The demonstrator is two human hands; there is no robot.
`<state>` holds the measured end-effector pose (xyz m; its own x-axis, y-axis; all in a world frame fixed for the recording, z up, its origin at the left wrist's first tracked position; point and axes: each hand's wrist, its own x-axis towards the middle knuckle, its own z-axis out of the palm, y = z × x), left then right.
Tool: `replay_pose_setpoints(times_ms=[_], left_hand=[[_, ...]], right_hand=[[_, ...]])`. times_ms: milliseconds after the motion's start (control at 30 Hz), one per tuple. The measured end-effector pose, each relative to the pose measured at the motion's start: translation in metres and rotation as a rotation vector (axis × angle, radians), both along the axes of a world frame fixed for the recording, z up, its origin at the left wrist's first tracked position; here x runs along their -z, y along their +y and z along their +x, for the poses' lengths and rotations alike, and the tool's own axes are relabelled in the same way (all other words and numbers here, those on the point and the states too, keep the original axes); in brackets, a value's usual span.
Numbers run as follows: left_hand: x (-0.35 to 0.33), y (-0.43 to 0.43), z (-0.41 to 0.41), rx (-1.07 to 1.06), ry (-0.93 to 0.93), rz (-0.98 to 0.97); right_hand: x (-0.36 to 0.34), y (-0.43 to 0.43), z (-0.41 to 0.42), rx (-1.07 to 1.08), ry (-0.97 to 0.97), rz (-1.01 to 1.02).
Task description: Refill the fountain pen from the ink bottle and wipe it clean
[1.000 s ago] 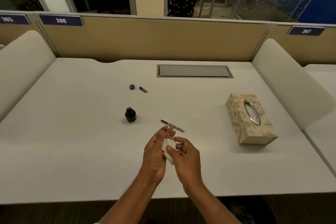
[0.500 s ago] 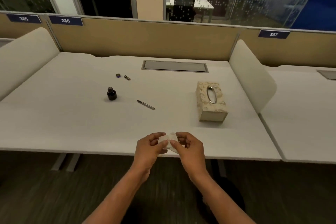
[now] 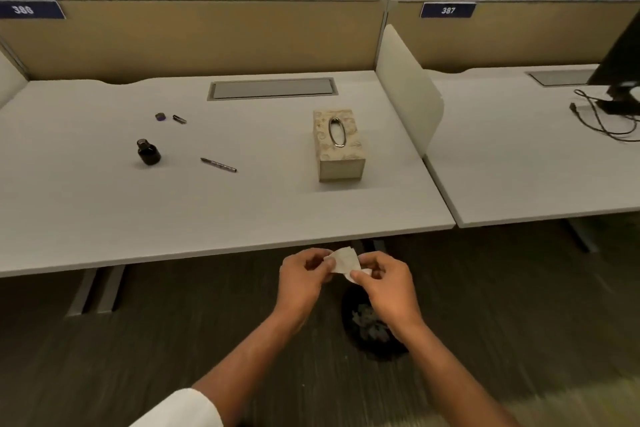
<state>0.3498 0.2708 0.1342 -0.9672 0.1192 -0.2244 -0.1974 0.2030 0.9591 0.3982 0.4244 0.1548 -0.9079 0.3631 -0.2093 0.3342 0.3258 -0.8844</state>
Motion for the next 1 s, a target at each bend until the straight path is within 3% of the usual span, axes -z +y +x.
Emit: replay_pose_setpoints(times_ms=[167, 633, 833, 1000], left_hand=[[0.017, 0.034, 0.004, 0.138, 0.144, -0.249], [0.07, 0.094, 0.002, 0.269, 0.111, -0.292], [0.092, 0.09, 0.0, 0.446, 0.331, -0.495], [0.099, 0.082, -0.003, 0.432, 0.505, -0.557]], right_hand=[[0.013, 0.027, 0.017, 0.083, -0.041, 0.103], [0.093, 0.093, 0.014, 0.161, -0.057, 0.228], [0.157, 0.12, -0.01, 0.093, -0.104, 0.423], [0.201, 0.14, -0.022, 0.054, -0.194, 0.582]])
